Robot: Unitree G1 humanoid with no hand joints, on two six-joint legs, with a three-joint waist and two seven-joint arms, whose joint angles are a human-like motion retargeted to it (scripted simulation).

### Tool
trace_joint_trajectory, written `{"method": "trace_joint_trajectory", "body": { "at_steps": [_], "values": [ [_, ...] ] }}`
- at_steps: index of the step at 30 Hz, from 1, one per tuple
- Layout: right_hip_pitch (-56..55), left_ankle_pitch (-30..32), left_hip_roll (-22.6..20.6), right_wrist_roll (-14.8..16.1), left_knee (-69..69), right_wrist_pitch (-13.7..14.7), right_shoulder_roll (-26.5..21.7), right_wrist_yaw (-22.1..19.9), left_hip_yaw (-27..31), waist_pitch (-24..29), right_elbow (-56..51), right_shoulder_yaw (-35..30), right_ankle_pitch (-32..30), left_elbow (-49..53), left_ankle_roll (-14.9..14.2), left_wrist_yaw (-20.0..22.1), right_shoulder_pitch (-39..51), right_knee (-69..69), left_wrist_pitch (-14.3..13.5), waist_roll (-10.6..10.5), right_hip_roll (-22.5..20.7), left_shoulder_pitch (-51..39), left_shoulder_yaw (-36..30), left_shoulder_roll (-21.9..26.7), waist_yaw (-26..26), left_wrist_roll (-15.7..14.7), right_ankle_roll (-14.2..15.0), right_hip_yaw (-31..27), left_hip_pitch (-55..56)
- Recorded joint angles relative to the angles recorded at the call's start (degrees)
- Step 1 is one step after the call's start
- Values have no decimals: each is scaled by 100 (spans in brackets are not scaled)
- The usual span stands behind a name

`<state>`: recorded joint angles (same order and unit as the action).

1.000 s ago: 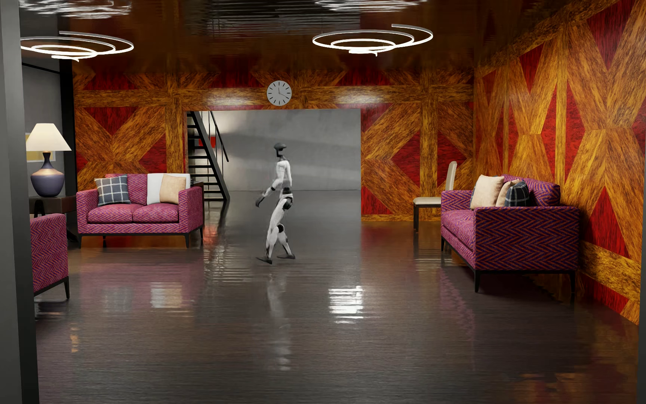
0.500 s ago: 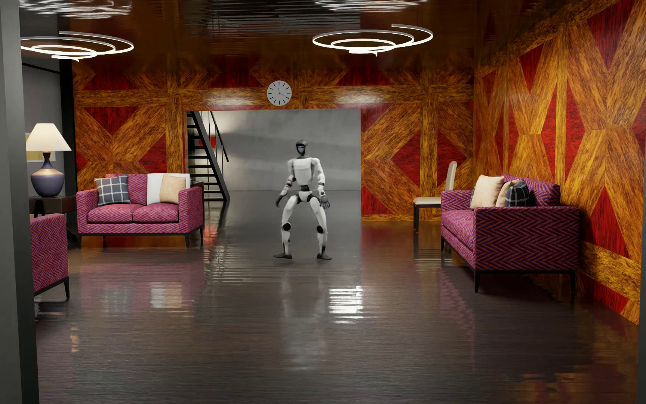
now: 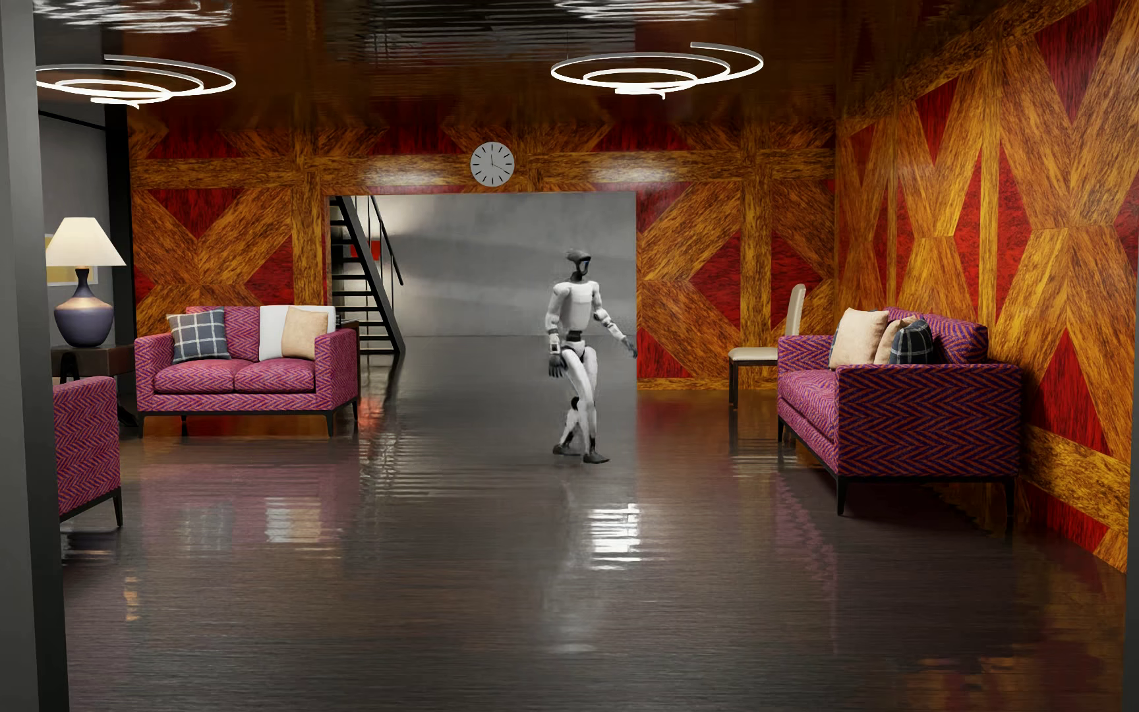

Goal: Approach the sofa

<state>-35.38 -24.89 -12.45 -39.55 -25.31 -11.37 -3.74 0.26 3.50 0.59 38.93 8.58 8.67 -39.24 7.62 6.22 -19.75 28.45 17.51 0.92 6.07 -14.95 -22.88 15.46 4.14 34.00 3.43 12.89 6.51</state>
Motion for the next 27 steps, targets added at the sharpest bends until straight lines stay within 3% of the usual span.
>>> {"method": "trace_joint_trajectory", "body": {
  "at_steps": [1, 2, 3, 4, 5, 6, 7, 8, 9, 10, 11, 13, 14, 16, 18, 19, 20, 21, 22, 24, 25, 26, 27],
  "values": [
    [21, -62, -59, -8, 39, -59, -106, 59, 304, -15, -15, -35, -339, -103, 5, 177, 51, -610, 50, -9, -181, 127, 89, 7, 15, -109, 491, -79, -193],
    [63, -117, -53, -13, 63, -140, -171, 51, 569, -30, -29, -26, -635, -223, -11, 249, 109, -912, 94, -26, -392, 314, 176, 36, 37, -234, -38, -421, -391],
    [122, -102, -25, 8, -24, -199, -192, -15, 764, -40, -51, 38, -609, -374, -18, 301, 159, -685, 181, -33, -396, 537, 254, 79, 38, -367, -921, -363, -581],
    [164, 21, 17, 91, -298, -263, -154, -221, 899, -23, -82, 206, -272, -597, -51, 304, 217, -257, 312, -47, -314, 773, 327, 125, 43, -511, -1123, -235, -682],
    [286, 349, 36, 203, -735, -324, -86, -468, 936, 9, -74, 412, 74, -896, -109, 374, 301, 128, 503, -73, -217, 1057, 494, 113, 52, -732, -1069, -134, -700],
    [489, 1018, 23, 417, -1306, -359, 30, -724, 978, 32, -50, 660, 366, -1280, -423, 377, 395, 308, 756, -87, -106, 1315, 521, 77, 62, -835, -1013, 23, -572],
    [741, 1681, 17, 609, -2025, -388, 140, -879, 1135, 43, -15, 792, 567, -1700, -1746, 248, 503, 300, 958, -85, -13, 1477, 439, 77, 67, -843, -990, 258, -278],
    [1047, 2235, -16, 638, -2992, -277, 140, -843, 848, 53, 83, 721, 723, -2085, -2164, -237, 575, 194, 1012, -83, 81, 1603, 28, 180, 126, -608, -962, 580, 197],
    [1348, 2448, 123, 534, -3923, -136, 82, -732, 635, 69, 185, 511, 869, -2276, -2182, -831, 706, 98, 978, -98, 126, 1762, -528, 253, 171, -267, -927, 867, 752],
    [1644, 2282, 461, 371, -4649, -32, -62, -617, 468, 92, 305, 249, 985, -2239, -2188, -1312, 897, -11, 794, -132, 124, 1960, -887, 339, 168, -61, -887, 1076, 1317],
    [1931, 2135, 967, 153, -5120, 3, -206, -493, 232, 114, 451, -4, 1086, -2035, -2231, -1434, 1130, -135, 634, -177, 69, 2257, -858, 420, 104, -108, -842, 1213, 1843],
    [2417, 2011, 1735, -208, -5236, -132, -384, -256, -403, 140, 744, -495, 1265, -1485, -1288, -903, 1706, -387, 597, -277, -142, 2928, -53, 192, -156, -674, -718, 1289, 2686],
    [2585, 1913, 1881, -351, -4854, -174, -433, -181, -712, 138, 831, -699, 1372, -1208, -1038, -546, 1995, -433, 478, -313, -231, 3274, 360, -10, -318, -944, -660, 1247, 2951],
    [2804, 1884, 1891, -447, -3348, -135, -397, -136, -1254, 108, 865, -994, 1652, -774, -990, -147, 2529, -371, 370, -357, -406, 3869, 918, -457, -604, -1152, -584, 1055, 3215],
    [3035, 2079, 1683, -355, -899, 21, -241, -228, -1612, 17, 721, -1177, 1914, -546, -1147, -160, 2909, -450, 427, -384, -592, 4190, 1168, -913, -802, -968, -451, 849, 3098],
    [3200, 2359, 1563, -296, 287, 121, -171, -281, -1686, -42, 602, -1275, 2013, -552, -1366, -277, 3006, -554, 480, -388, -658, 4246, 1214, -1125, -865, -861, -350, 745, 2903],
    [3367, 2816, 1540, -211, 761, 242, -119, -322, -1919, -96, 453, -1372, 2049, -640, -300, -528, 3028, -625, 540, -385, -682, 4222, 1155, -1294, -903, -743, -239, 627, 2668],
    [3444, 2787, 1530, -147, 683, 364, -103, -355, -2051, -115, 298, -1490, 2003, -815, 314, -835, 3011, -430, 569, -363, -601, 4098, 993, -1420, -922, -596, -82, 442, 2560],
    [3329, 2519, 1507, -27, 485, 470, -66, -454, -2097, -104, 137, -1485, 1787, -1064, 255, -1147, 2881, 155, 582, -306, -430, 3840, 753, -1449, -937, -381, 51, 309, 2471],
    [2689, 1931, 1516, 224, -151, 445, 109, -552, -2091, -43, 59, -1353, 370, -1434, 109, -1551, 2384, 2011, 760, -195, -92, 3232, 295, -1317, -893, 136, 461, -61, 2304],
    [2184, 1704, 1545, 132, -248, 361, 60, -237, -2216, -22, 153, -1483, -237, -1357, 95, -1600, 2292, 3040, 723, -164, -29, 2983, 147, -1216, -818, 362, 394, -433, 2121],
    [1681, 1506, 1511, -80, -282, 277, -93, 178, -2338, 2, 261, -1624, -532, -1173, 64, -1476, 2279, 3959, 610, -124, 62, 2762, 130, -1121, -729, 476, 319, -767, 1896],
    [1267, 1311, 1442, -206, -340, 200, -204, 314, -2372, 26, 330, -1572, -400, -1021, 14, -1093, 2212, 4610, 539, -63, 265, 2503, 231, -1003, -640, 492, 250, -888, 1677]
  ]
}}
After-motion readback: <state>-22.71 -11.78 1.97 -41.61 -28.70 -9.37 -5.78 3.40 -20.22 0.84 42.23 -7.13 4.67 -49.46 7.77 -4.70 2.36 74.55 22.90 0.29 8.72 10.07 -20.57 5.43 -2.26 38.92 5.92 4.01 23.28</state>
